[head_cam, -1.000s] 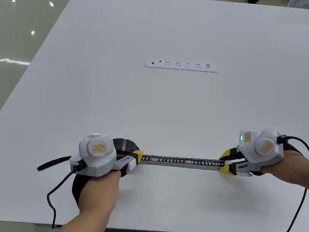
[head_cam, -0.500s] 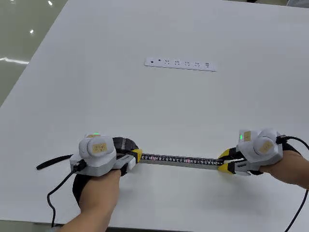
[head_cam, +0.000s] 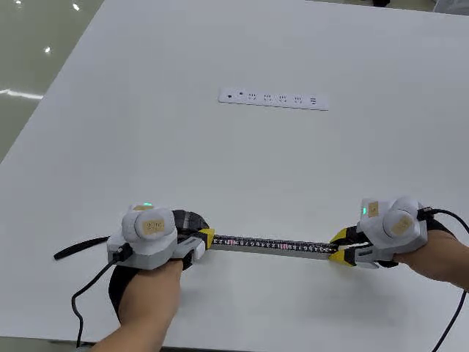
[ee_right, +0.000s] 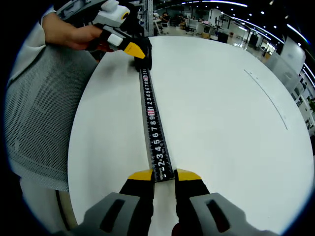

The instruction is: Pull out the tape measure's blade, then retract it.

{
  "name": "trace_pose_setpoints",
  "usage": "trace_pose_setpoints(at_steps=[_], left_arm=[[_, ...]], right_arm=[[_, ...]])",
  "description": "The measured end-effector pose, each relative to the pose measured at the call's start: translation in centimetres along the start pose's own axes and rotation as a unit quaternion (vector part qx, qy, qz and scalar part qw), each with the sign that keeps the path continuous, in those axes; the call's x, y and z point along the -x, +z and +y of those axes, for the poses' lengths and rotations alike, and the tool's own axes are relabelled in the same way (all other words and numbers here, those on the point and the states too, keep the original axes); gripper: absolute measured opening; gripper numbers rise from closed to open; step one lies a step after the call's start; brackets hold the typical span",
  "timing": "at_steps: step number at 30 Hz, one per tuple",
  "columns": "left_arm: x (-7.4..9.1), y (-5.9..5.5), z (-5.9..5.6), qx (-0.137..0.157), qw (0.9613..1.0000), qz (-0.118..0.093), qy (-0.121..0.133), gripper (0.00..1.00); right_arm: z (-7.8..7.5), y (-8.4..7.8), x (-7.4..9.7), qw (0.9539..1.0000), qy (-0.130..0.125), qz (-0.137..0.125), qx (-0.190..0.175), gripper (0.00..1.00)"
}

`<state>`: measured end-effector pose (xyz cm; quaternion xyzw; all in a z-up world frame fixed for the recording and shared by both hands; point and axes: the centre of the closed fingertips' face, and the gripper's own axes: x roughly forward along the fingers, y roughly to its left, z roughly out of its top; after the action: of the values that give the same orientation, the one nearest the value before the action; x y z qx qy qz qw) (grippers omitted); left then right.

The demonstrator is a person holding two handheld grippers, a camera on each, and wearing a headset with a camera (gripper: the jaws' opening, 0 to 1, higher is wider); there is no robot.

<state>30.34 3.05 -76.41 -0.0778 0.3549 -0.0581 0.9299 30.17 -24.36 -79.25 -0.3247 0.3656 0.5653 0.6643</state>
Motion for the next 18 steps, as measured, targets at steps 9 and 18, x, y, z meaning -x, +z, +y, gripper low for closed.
trace_pose_setpoints(at_steps=[9,18], left_arm=[[-0.03,-0.06,0.12,-0.001,0.9999,0.009,0.004,0.57],[-0.06,-0.09,0.18,0.001,0.9999,0.011,0.004,0.57]], right_arm=[[0.03,0.06,0.02,1.0,0.003,0.003,0.009,0.12],[-0.02,0.06,-0.01,1.0,0.003,0.001,0.007,0.11]])
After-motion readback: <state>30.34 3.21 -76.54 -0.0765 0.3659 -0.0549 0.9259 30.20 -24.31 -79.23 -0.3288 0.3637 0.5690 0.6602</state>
